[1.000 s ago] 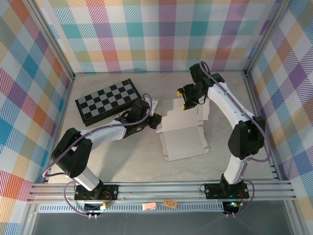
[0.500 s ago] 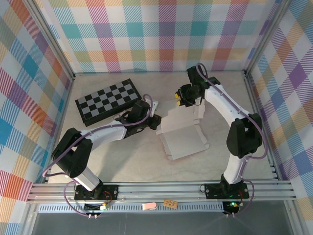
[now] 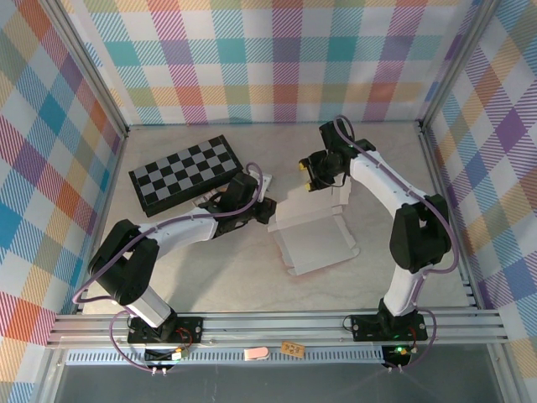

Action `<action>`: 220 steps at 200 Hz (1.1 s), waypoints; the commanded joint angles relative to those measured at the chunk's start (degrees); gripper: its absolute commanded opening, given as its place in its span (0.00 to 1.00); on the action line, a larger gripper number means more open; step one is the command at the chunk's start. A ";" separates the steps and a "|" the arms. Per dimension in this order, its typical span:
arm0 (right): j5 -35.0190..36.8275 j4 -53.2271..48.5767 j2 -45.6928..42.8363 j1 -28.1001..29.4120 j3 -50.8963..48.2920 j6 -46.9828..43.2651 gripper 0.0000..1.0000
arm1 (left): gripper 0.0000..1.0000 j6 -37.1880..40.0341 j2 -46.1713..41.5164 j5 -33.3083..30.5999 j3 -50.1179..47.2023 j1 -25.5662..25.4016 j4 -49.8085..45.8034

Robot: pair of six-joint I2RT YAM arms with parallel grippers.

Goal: Fold the paper box

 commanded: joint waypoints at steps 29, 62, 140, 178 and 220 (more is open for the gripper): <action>3.11 -8.21 -0.16 0.61 5.29 -0.78 0.38 | 0.00 1.16 -2.20 -1.31 0.28 -0.19 2.00; 2.86 -8.23 0.41 0.93 5.21 -0.28 0.29 | 0.00 1.19 -2.38 -1.56 0.47 -0.19 1.95; 3.17 -3.31 -1.46 2.71 -1.06 0.67 0.17 | 0.00 -2.85 -1.83 -3.66 0.06 -0.19 3.34; 4.35 3.66 -3.65 2.72 -7.09 -0.75 0.11 | 0.00 -4.88 -0.74 -4.50 -0.37 -0.11 4.62; 3.86 16.32 -6.68 2.72 -17.37 0.46 0.10 | 0.00 -5.90 -0.36 -4.45 -0.68 0.25 5.51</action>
